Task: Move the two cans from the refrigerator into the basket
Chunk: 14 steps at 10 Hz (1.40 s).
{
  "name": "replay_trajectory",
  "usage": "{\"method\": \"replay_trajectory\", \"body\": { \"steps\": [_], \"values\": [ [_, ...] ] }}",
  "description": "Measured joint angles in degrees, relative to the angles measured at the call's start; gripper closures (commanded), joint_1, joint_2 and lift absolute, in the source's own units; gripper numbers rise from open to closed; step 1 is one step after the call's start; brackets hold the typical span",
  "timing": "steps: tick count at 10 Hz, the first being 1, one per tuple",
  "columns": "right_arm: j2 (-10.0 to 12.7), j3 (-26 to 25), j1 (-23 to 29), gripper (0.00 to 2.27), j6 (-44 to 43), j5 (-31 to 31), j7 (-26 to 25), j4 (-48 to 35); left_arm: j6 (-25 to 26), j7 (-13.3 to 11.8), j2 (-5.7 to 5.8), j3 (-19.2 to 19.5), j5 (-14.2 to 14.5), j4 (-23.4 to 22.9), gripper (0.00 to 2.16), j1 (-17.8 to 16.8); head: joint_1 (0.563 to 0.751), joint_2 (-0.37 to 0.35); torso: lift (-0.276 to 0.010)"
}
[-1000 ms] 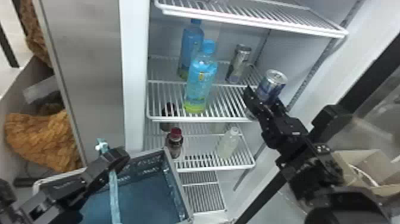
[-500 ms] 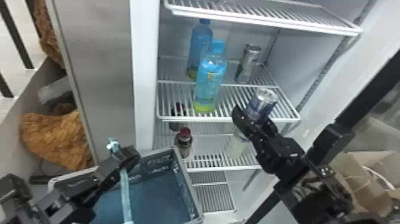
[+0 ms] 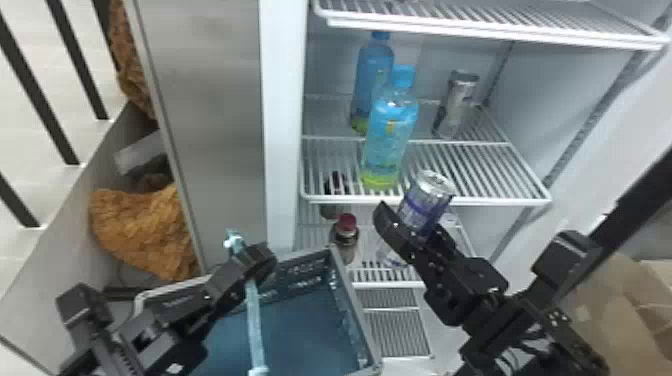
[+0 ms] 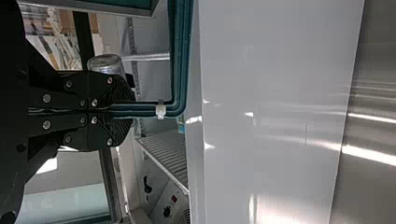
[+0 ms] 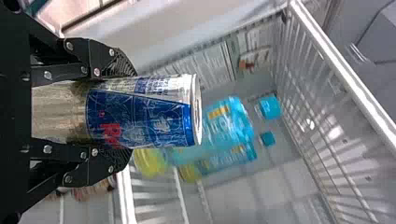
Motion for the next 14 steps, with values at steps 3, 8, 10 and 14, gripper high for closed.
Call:
{"method": "replay_trajectory", "body": {
  "steps": [3, 8, 10, 14],
  "values": [
    [-0.66, 4.24, 0.05, 1.19, 2.58, -2.19, 1.97, -0.40, -0.21, 0.00, 0.00, -0.02, 0.00, 0.00, 1.20, 0.00, 0.695, -0.052, -0.035],
    [-1.33, 6.80, -0.26, 1.03, 11.79, -2.71, 6.31, -0.56, -0.40, 0.09, 0.00, -0.16, -0.01, 0.00, 1.20, -0.10, 0.695, 0.032, -0.035],
    [-1.47, 7.38, -0.37, 0.75, 13.31, -2.74, 7.82, -0.33, -0.49, 0.09, 0.00, -0.21, 0.06, 0.00, 1.20, -0.14, 0.695, 0.047, -0.035],
    [-1.66, 6.61, -0.06, 0.11, 18.11, -2.34, 9.77, -1.35, -0.55, -0.02, -0.01, -0.24, 0.20, -0.02, 1.20, -0.01, 0.695, 0.058, -0.035]
  ]
}}
